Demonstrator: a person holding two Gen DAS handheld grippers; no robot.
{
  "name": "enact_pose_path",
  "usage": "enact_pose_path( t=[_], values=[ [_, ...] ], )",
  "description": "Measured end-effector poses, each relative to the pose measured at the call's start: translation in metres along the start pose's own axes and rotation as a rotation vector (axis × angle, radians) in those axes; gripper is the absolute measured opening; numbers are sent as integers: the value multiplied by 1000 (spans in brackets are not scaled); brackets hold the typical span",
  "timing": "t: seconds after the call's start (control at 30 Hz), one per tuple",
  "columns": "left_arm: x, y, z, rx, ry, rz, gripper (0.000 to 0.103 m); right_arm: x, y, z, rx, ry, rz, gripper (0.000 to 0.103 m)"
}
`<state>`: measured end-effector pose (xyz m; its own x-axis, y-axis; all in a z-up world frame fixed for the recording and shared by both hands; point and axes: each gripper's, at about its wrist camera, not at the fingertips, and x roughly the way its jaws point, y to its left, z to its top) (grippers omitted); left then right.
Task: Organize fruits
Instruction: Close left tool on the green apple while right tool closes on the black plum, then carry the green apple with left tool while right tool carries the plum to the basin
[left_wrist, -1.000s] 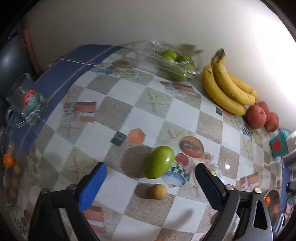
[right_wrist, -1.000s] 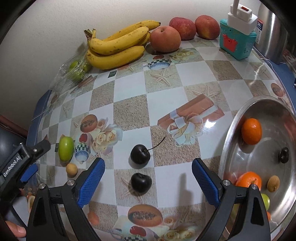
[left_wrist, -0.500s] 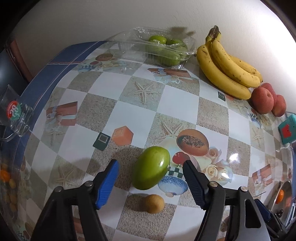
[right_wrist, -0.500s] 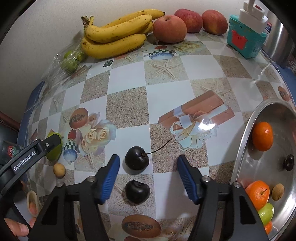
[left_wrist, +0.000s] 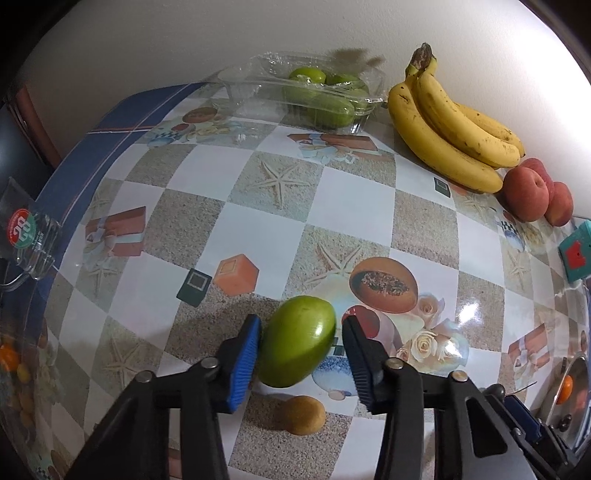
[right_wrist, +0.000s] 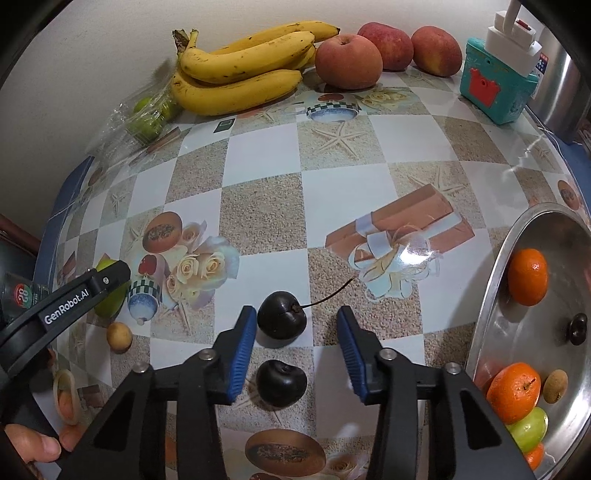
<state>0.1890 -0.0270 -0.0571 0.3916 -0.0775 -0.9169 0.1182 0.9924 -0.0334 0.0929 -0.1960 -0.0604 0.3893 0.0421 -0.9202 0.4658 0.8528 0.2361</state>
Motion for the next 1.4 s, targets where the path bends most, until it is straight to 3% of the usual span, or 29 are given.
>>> enact_pose_path(
  t=[0.17,0.53,0.83,1.03,1.4],
  values=[
    [-3,3,1,-16,-5,-11,42,1,1,-1,3,5,51,27],
    [-23,2,3,-25,-34,-15,40,-7,-5,-1,32,-2,97,25],
    [-55,-15,-1,-33,-65,-142,39,-39,-24,0,82,-52,111,25],
    [-82,-42,-9,26,-107,-189,39,-61,-54,0,159,-81,92,25],
    [-109,-103,-40,174,-102,-299,39,-94,-128,-15,348,-133,24,25]
  ],
)
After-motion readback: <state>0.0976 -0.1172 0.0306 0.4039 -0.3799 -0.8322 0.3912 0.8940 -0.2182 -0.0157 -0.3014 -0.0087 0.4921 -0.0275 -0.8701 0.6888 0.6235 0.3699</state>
